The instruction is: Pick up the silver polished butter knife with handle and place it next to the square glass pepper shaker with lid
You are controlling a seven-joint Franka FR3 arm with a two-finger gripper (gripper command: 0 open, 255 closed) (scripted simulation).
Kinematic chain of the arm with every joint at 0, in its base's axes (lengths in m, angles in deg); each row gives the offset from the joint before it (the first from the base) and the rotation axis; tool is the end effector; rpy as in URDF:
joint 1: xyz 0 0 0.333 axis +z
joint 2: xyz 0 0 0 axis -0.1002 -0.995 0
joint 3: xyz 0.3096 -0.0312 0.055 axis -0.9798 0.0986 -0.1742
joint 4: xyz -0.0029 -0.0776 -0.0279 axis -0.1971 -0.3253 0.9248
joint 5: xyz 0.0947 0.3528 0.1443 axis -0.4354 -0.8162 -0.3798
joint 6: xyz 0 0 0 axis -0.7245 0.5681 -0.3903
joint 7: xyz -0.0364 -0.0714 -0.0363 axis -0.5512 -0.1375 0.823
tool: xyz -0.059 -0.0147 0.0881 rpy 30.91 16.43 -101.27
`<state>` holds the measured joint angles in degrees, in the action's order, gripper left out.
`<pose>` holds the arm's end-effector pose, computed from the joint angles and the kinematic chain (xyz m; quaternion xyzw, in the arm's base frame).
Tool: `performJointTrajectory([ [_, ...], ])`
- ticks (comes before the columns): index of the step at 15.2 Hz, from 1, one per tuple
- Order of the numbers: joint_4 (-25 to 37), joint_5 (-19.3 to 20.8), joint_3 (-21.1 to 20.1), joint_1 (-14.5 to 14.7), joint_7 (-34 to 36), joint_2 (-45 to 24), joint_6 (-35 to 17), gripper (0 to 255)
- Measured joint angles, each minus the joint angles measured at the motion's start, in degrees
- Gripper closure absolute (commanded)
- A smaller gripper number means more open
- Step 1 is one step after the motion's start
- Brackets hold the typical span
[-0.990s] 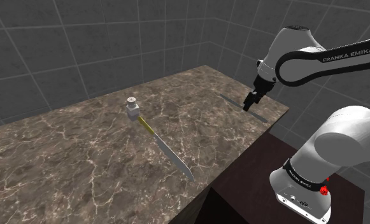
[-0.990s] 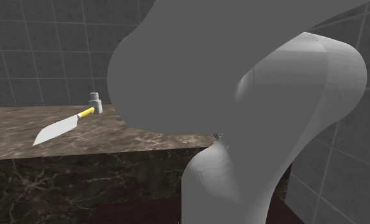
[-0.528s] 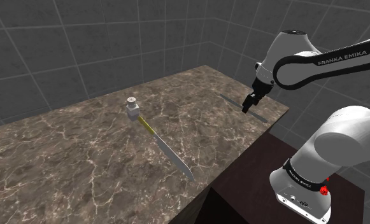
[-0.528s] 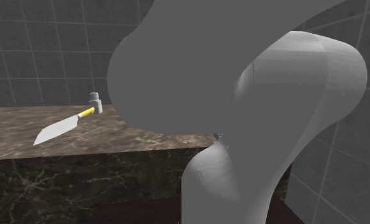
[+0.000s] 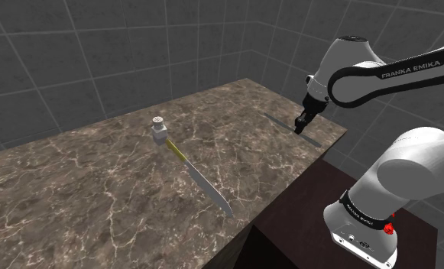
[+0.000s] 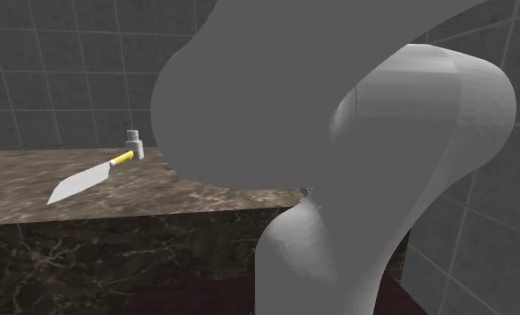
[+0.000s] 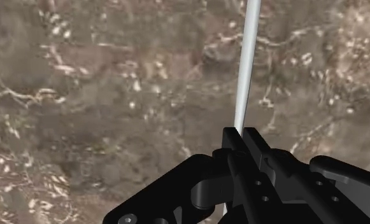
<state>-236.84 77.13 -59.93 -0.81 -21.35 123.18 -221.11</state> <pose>0.2854 -0.0758 0.3478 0.9986 -0.0213 0.0442 0.0198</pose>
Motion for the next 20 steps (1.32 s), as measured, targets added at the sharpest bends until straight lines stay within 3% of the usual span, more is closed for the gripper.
performJointTrajectory([
  [6,0.60,-0.19,-0.13,0.11,-0.03,0.70,1.30,255],
  [20,8.33,-1.96,-1.47,0.91,-0.52,7.00,15.27,255],
])
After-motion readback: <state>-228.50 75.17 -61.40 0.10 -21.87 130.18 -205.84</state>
